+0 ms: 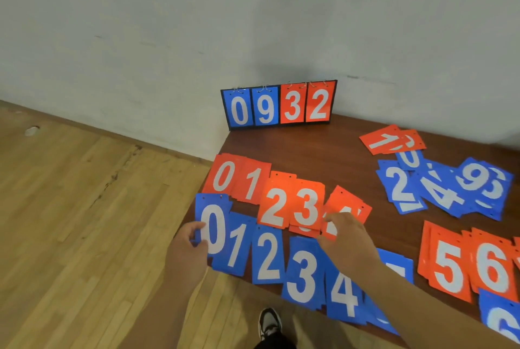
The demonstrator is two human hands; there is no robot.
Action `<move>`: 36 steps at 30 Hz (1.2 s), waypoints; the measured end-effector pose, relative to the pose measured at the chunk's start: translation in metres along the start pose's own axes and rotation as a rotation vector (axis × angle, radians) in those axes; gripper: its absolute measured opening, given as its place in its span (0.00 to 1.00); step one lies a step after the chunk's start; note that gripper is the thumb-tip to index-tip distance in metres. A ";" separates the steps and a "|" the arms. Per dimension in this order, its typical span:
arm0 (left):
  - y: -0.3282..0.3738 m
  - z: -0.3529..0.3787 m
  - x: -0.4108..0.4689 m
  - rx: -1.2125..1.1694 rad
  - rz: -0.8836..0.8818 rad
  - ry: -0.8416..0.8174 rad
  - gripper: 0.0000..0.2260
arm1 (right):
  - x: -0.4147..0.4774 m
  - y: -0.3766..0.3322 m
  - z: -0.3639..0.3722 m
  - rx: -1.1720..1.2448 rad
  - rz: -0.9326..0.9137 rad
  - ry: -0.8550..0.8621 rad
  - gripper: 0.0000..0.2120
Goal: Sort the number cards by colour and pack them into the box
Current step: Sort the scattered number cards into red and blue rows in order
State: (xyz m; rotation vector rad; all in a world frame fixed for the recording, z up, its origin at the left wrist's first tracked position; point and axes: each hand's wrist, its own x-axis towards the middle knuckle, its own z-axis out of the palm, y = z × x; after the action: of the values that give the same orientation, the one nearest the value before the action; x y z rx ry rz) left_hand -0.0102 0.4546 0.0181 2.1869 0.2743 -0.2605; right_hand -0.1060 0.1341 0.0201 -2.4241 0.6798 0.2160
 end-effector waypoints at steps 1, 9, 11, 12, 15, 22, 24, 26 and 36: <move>-0.003 -0.005 0.007 0.006 -0.007 0.007 0.16 | 0.003 -0.006 0.002 -0.011 -0.013 0.000 0.21; -0.029 -0.013 0.051 0.120 -0.025 -0.066 0.17 | 0.018 -0.025 0.019 -0.056 -0.033 -0.020 0.19; -0.035 -0.011 0.059 0.149 -0.022 -0.096 0.17 | 0.020 -0.027 0.023 -0.062 -0.029 -0.026 0.19; -0.038 -0.009 0.061 0.164 -0.025 -0.109 0.17 | 0.021 -0.028 0.025 -0.064 -0.029 -0.028 0.19; -0.044 -0.008 0.065 0.227 -0.019 -0.124 0.16 | 0.023 -0.030 0.028 -0.060 -0.025 -0.036 0.20; -0.028 -0.004 0.050 0.416 0.114 -0.098 0.20 | 0.021 -0.035 0.019 -0.033 -0.040 -0.023 0.21; -0.018 0.004 0.042 0.460 0.187 -0.104 0.22 | 0.018 -0.033 0.011 -0.030 -0.041 -0.015 0.23; -0.005 0.015 0.035 0.493 0.250 -0.107 0.23 | 0.013 -0.027 -0.001 -0.039 -0.030 -0.001 0.26; 0.099 0.102 -0.027 0.470 0.570 -0.191 0.22 | -0.028 0.070 -0.093 0.022 0.054 0.139 0.26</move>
State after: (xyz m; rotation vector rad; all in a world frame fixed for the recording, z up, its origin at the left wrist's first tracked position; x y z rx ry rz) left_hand -0.0166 0.3121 0.0418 2.5643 -0.5673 -0.2215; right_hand -0.1667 0.0426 0.0682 -2.4182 0.8056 0.0621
